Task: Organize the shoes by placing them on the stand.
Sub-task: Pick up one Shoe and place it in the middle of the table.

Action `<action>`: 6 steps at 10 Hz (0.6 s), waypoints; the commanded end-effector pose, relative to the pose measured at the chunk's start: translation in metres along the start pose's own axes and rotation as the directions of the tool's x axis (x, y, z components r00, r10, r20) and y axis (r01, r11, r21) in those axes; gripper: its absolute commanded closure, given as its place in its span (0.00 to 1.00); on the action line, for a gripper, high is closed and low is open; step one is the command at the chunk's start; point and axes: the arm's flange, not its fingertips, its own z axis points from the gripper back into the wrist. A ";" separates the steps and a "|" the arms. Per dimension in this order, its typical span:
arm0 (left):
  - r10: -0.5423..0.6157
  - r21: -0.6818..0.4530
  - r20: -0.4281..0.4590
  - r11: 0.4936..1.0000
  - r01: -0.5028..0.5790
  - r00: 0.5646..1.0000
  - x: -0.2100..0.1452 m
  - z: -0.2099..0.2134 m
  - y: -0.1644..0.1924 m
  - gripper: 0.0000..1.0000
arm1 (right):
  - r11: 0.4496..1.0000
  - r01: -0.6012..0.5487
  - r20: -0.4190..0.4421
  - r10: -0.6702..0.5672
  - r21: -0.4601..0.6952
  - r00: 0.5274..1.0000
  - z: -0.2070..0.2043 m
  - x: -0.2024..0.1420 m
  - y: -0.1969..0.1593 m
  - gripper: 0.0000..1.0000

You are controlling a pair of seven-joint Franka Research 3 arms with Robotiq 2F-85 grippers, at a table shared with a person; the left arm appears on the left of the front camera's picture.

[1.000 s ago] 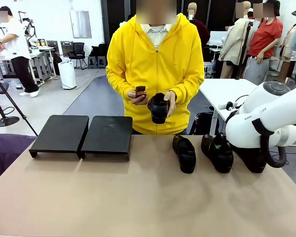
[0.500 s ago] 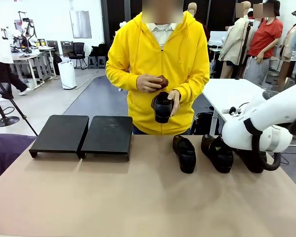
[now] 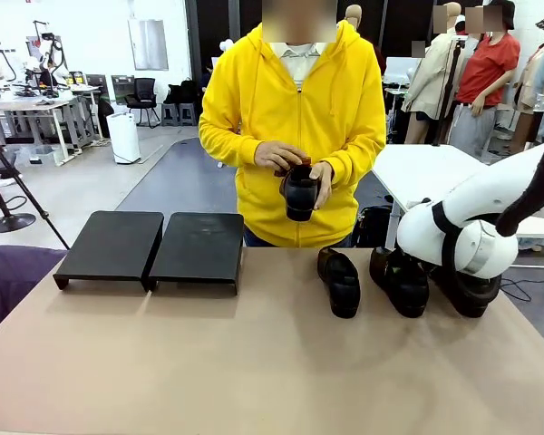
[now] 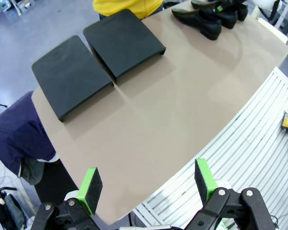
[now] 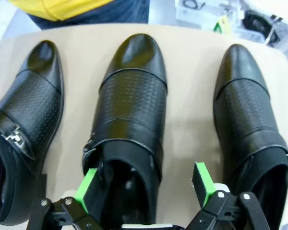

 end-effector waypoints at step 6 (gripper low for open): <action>0.000 -0.012 0.002 1.000 0.000 1.000 -0.001 0.002 -0.002 0.00 | 0.994 0.058 0.022 -0.060 0.089 0.998 0.014 0.000 -0.024 0.00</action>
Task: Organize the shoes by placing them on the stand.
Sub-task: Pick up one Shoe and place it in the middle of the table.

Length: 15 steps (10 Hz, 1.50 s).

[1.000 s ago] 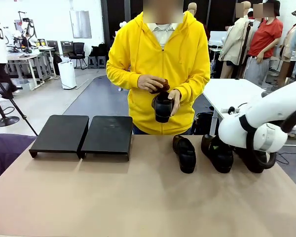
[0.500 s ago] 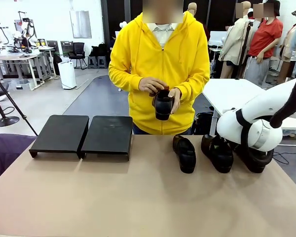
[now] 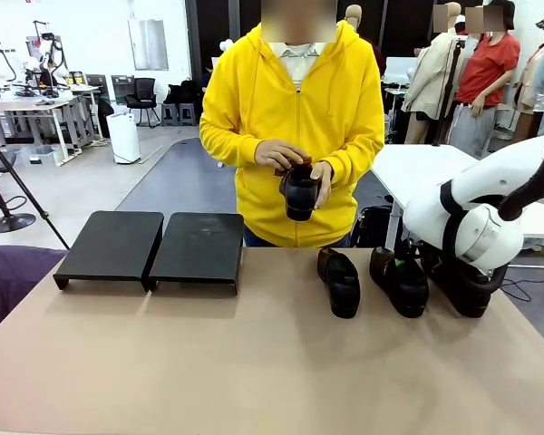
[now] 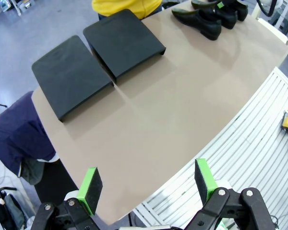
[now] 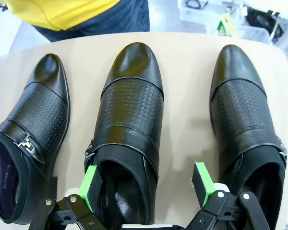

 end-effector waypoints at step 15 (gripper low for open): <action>0.000 -0.012 0.002 1.000 0.000 1.000 -0.001 0.002 -0.002 0.00 | 0.999 -0.040 -0.032 0.041 0.016 0.999 -0.028 -0.011 -0.012 1.00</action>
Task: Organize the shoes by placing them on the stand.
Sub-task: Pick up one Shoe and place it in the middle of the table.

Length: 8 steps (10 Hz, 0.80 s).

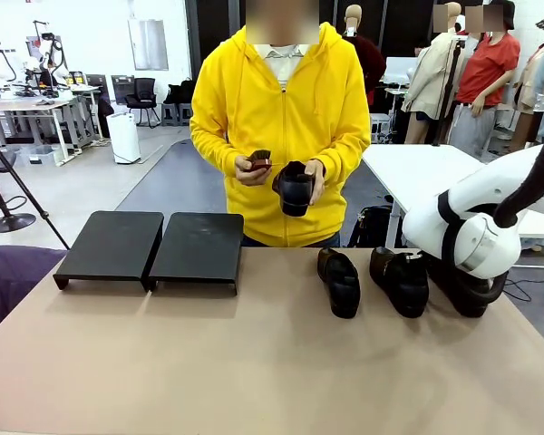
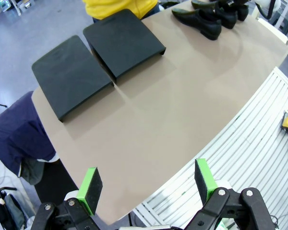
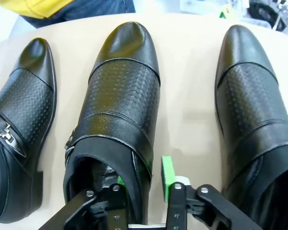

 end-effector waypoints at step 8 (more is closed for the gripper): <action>0.000 -0.012 0.002 1.000 0.000 1.000 -0.001 0.002 -0.002 0.00 | 0.999 0.014 -0.012 -0.014 0.031 1.000 -0.004 0.002 -0.004 1.00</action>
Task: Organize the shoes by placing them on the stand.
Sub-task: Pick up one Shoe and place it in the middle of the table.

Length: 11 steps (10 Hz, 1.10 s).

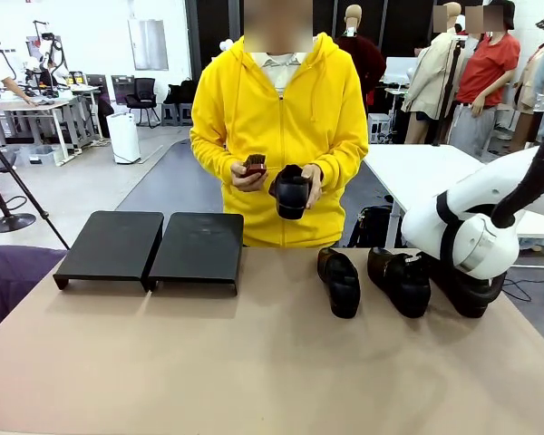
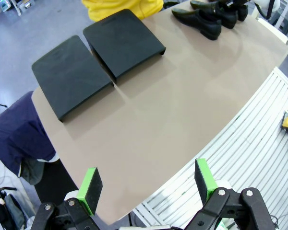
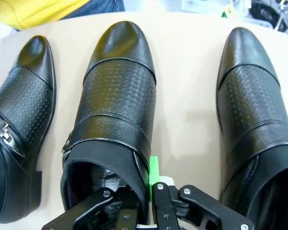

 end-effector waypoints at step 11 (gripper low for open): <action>0.000 -0.012 0.002 1.000 0.000 1.000 -0.001 0.002 -0.002 0.00 | 0.974 -0.212 -0.060 0.217 0.084 0.974 0.346 -0.156 0.028 1.00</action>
